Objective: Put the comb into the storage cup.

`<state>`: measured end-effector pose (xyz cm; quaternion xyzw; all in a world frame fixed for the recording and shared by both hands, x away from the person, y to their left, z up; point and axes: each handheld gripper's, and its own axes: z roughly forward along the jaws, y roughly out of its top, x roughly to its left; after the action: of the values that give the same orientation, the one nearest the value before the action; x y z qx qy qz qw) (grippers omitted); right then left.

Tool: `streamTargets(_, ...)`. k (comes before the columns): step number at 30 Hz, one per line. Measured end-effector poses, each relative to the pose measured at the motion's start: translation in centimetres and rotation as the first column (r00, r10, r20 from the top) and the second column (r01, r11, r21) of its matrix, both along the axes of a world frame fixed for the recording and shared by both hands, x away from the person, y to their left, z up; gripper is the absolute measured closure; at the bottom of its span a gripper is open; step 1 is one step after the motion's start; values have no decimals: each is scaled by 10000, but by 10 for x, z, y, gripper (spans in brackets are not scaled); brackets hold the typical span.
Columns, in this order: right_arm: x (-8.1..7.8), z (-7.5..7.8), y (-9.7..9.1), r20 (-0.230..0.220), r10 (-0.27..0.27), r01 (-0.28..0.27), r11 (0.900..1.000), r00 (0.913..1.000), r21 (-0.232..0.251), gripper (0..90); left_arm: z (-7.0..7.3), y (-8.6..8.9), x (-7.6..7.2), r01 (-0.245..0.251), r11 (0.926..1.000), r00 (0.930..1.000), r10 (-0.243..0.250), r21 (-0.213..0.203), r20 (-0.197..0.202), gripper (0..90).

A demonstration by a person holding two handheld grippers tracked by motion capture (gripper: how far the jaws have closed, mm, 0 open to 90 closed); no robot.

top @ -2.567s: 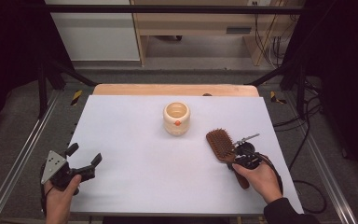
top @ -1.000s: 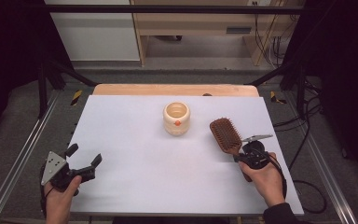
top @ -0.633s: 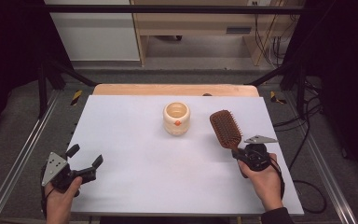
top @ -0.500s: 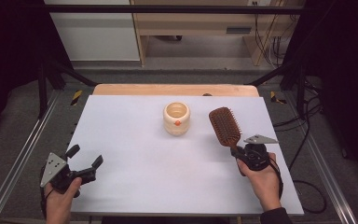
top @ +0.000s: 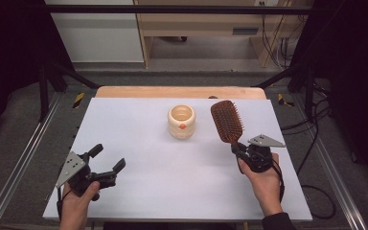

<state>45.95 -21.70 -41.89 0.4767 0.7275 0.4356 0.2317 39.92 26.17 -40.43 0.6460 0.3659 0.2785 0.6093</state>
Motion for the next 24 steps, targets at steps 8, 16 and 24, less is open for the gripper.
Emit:
streamTargets(8, 0, 2, 6, 272, 189, -195, 9996, 9995, 207, 726, 22, -53, 12, 933, 9956, 9955, -933, -50, -152, 32)
streamTargets(16, -5, 18, 19, 812, 415, -484, 9953, 9958, 841, 726, 44, -96, 41, 1511, 9877, 9879, -1523, -392, -283, 38)
streamTargets(24, -6, 19, 27, 1071, 435, -539, 9939, 9933, 958, 726, 54, -127, 56, 1574, 9851, 9868, -1596, -697, -266, 44)
